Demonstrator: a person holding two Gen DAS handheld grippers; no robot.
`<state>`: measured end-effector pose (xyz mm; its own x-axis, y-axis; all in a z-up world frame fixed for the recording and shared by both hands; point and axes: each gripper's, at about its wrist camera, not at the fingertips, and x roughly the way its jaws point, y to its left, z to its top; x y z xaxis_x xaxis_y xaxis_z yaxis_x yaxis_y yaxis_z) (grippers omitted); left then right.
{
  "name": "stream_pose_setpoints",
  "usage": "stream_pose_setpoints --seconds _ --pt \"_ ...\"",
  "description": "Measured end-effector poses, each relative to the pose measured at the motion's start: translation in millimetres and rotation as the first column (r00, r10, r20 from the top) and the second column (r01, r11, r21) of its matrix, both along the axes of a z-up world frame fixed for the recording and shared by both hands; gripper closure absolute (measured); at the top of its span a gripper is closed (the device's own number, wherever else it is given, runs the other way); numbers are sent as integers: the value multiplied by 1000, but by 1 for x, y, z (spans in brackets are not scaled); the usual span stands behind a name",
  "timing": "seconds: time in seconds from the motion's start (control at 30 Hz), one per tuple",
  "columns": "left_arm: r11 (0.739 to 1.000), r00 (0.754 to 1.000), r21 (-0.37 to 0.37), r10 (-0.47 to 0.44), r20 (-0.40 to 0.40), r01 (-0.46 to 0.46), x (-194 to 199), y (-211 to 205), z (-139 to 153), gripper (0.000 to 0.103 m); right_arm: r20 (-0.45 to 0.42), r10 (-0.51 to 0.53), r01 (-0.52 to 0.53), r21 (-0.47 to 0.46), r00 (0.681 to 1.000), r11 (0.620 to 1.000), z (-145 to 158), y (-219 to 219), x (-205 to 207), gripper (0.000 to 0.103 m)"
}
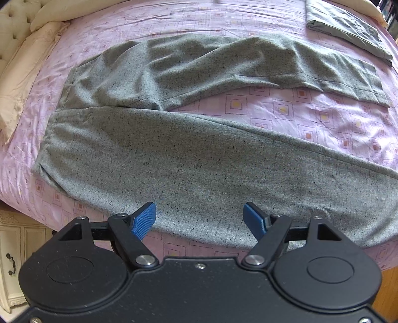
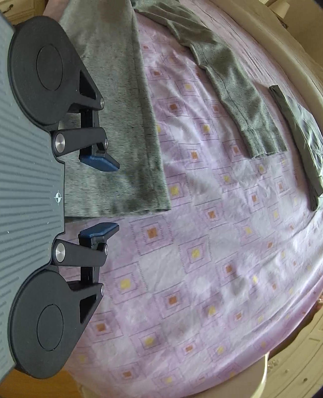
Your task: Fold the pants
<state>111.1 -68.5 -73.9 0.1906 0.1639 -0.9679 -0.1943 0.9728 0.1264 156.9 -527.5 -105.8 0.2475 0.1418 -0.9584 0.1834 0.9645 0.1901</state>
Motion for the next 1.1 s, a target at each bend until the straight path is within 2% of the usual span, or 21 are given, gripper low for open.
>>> stream_pose_setpoints --seconds 0.13,0.3,0.4,0.53,0.6,0.63,0.67,0.7,0.77,0.8,0.83,0.87,0.97,1.0,1.03,1.1 --pt "1000 1000 -2 -4 4 4 4 1 0 25 -64 -43 49 94 997 994 -12 -2 -19 58" --pt "998 998 -13 -58 15 58 10 -8 -8 25 -115 -92 101 74 989 992 -26 -4 -27 55" --pt "993 992 -3 -120 27 120 13 -20 -27 25 -122 -109 121 97 987 988 -31 -8 -27 53" --pt "979 980 -23 -201 3 201 13 -37 -65 25 -132 -114 128 101 985 987 -34 -8 -25 51" --pt "972 972 -32 -234 -19 233 12 -44 -83 25 -132 -82 93 82 988 992 -33 -5 -23 65" --pt "969 969 -29 -245 -33 244 11 -47 -91 25 -136 -48 57 60 990 997 -33 -1 -22 83" --pt "968 967 -26 -251 -50 250 10 -50 -98 25 -131 -8 15 48 991 999 -30 4 -20 93" --pt "968 966 -28 -251 -64 249 10 -51 -105 25 -115 36 -32 34 993 999 -25 11 -19 93" --pt "971 965 -31 -239 -106 237 9 -53 -117 25 -109 153 -162 -75 982 984 -16 29 -17 93" --pt "974 968 -35 -227 -109 225 8 -53 -120 25 -110 225 -239 -145 968 960 -13 37 -17 94" --pt "977 972 -35 -214 -98 212 7 -54 -119 25 -110 269 -287 -204 957 936 -11 42 -17 101" --pt "978 974 -39 -208 -93 205 7 -55 -118 25 -121 287 -309 -264 950 913 -13 43 -16 101" --pt "980 975 -17 -200 -100 199 7 -56 -119 16 -143 183 -208 -185 973 960 -25 23 -9 101" --pt "980 974 -22 -201 -105 199 8 -54 -119 16 -142 178 -202 -180 974 963 -26 23 -7 101" --pt "980 974 -37 -198 -112 195 11 -52 -118 18 -135 191 -215 -190 972 958 -24 25 -6 99" --pt "982 975 -50 -187 -118 182 13 -46 -111 29 -106 191 -211 -215 976 954 -14 29 -1 97"
